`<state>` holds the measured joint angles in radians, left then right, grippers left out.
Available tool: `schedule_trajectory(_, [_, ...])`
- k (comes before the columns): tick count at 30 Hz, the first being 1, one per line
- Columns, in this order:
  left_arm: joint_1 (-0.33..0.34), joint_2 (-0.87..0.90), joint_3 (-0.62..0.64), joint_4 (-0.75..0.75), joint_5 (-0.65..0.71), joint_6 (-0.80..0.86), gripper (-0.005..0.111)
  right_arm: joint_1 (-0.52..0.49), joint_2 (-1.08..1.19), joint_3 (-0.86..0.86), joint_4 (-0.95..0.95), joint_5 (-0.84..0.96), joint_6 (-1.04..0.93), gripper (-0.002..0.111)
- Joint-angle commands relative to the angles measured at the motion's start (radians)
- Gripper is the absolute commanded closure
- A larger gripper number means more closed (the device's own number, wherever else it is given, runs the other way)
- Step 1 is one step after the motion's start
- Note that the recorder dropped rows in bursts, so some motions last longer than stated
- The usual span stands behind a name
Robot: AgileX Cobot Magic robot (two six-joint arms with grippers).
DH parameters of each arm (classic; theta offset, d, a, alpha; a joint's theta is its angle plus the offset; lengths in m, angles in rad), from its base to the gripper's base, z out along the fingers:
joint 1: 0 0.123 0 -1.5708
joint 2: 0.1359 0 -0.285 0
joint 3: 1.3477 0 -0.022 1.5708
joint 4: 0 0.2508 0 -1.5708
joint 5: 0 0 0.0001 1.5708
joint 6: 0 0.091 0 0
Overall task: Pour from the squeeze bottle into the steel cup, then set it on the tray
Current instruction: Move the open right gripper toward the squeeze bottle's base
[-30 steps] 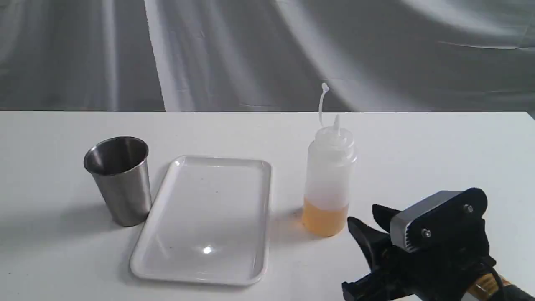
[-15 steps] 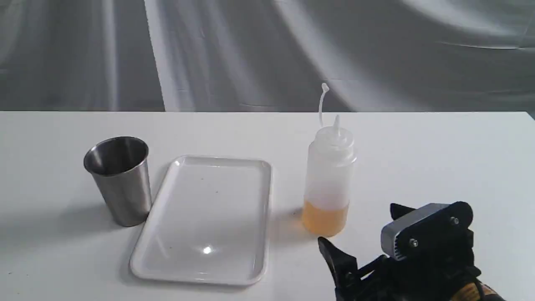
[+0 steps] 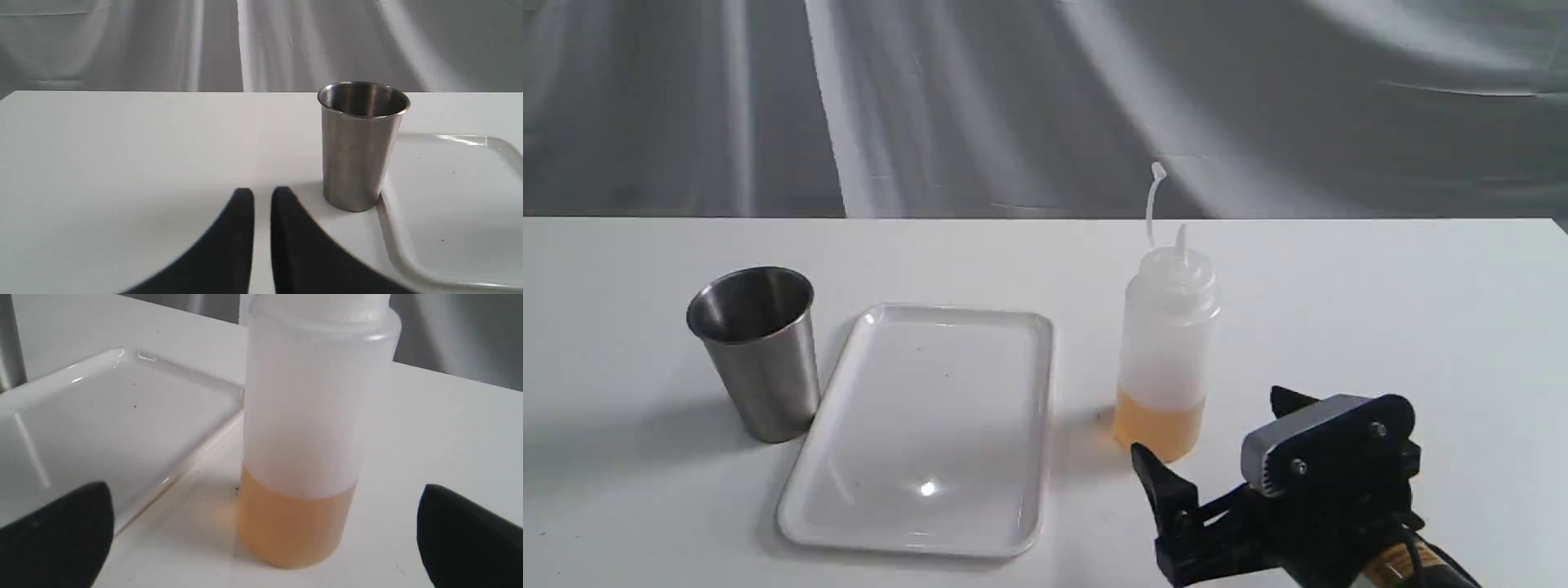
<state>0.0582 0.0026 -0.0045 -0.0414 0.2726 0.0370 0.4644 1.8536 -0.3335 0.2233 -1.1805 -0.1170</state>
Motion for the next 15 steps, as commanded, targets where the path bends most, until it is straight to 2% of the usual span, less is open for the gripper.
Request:
schedule_trajectory(1, [-0.005, -0.003, 0.004, -0.005, -0.007, -0.005, 0.098, 0.002, 0.002, -0.027, 0.025, -0.019, -0.006, 0.003])
schedule_trajectory(15, [-0.005, -0.003, 0.004, -0.005, -0.007, -0.003, 0.098, -0.002, 0.004, -0.118, 0.056, 0.031, -0.062, 0.003])
